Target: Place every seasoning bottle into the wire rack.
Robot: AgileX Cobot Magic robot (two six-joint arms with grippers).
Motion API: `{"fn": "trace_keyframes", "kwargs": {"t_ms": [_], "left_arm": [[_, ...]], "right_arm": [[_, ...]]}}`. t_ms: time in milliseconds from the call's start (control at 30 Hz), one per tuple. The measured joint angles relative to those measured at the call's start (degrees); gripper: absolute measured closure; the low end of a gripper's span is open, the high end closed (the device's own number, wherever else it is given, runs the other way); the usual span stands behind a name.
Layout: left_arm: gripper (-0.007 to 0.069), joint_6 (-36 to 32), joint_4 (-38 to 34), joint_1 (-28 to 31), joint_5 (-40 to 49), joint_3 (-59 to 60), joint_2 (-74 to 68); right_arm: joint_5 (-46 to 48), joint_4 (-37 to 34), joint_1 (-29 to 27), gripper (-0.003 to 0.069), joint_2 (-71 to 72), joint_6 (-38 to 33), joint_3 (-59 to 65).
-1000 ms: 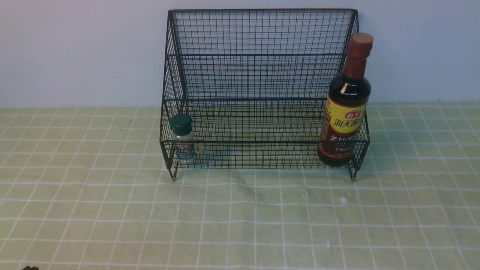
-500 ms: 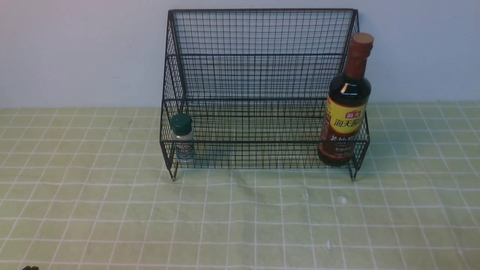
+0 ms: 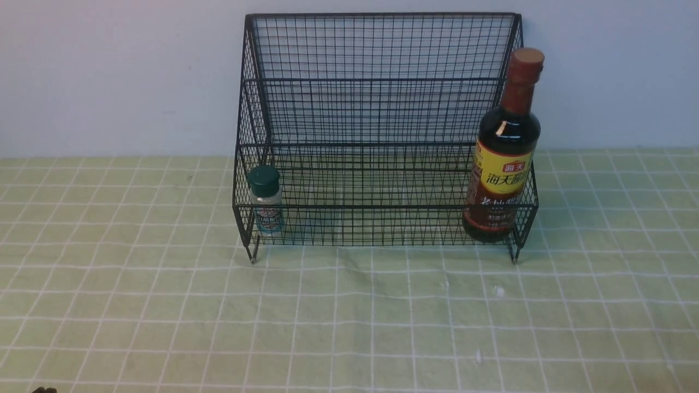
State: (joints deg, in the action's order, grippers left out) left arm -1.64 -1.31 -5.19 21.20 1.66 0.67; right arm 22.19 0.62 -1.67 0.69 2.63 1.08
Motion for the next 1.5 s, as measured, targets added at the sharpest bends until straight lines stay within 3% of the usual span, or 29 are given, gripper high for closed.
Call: {"fn": "trace_keyframes", "kwargs": {"t_ms": [1500], "left_arm": [[0.0631,0.0,0.0,0.0,0.0,0.0,0.0]], "right_arm": [[0.0,0.0,0.0,0.0673,0.0,-1.5,0.0]]}}
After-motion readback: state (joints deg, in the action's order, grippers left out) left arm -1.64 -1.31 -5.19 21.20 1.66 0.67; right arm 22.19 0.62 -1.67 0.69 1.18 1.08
